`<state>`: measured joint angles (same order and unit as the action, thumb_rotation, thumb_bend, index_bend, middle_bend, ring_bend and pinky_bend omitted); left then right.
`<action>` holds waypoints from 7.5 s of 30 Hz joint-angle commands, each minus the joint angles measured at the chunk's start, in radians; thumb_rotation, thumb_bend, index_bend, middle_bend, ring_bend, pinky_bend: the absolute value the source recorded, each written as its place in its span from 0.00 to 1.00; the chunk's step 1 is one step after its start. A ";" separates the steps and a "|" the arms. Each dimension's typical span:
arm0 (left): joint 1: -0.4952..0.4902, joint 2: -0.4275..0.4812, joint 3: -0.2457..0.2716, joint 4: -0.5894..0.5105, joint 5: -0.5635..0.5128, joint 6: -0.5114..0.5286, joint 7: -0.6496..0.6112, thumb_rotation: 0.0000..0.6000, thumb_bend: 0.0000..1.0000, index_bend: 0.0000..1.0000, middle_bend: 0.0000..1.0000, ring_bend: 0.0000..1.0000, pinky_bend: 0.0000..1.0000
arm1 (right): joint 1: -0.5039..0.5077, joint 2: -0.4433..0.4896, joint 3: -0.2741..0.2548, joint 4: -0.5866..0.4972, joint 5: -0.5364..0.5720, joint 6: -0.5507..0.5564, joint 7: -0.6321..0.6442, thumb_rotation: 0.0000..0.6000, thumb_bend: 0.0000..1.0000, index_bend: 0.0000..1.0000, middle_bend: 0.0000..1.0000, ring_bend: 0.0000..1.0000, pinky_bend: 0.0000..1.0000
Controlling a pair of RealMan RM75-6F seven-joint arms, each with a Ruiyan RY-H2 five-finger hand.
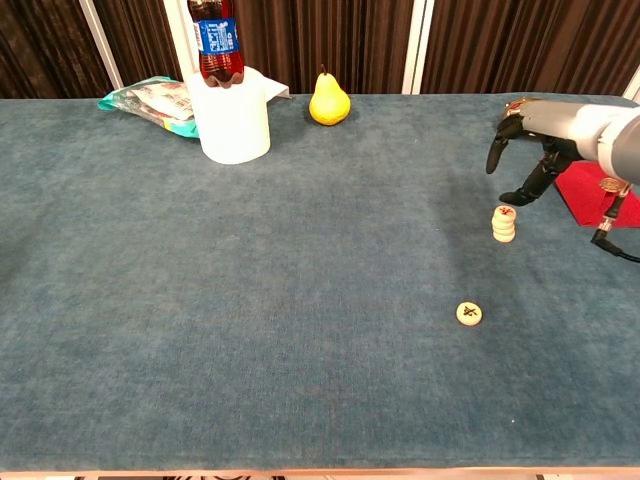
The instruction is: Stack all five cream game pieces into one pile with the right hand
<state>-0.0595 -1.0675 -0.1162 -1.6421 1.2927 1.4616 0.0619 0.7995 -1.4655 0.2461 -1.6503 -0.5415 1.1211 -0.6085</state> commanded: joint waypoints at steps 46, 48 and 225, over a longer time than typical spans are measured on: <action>0.001 0.007 0.001 -0.009 0.000 -0.003 -0.005 1.00 0.17 0.06 0.00 0.00 0.00 | -0.238 -0.140 -0.266 0.076 -0.660 0.032 0.201 1.00 0.39 0.40 0.00 0.00 0.00; 0.002 0.007 0.002 -0.010 0.000 -0.002 -0.007 1.00 0.16 0.06 0.00 0.00 0.00 | -0.241 -0.138 -0.264 0.078 -0.658 0.026 0.204 1.00 0.39 0.41 0.00 0.00 0.00; 0.000 0.006 0.000 -0.015 -0.007 -0.002 0.004 1.00 0.17 0.06 0.00 0.00 0.00 | -0.065 -0.036 -0.016 0.230 -0.174 -0.190 0.184 1.00 0.44 0.52 0.00 0.00 0.00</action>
<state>-0.0594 -1.0610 -0.1165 -1.6565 1.2857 1.4592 0.0657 0.7344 -1.5011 0.2308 -1.4204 -0.7159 0.9305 -0.4244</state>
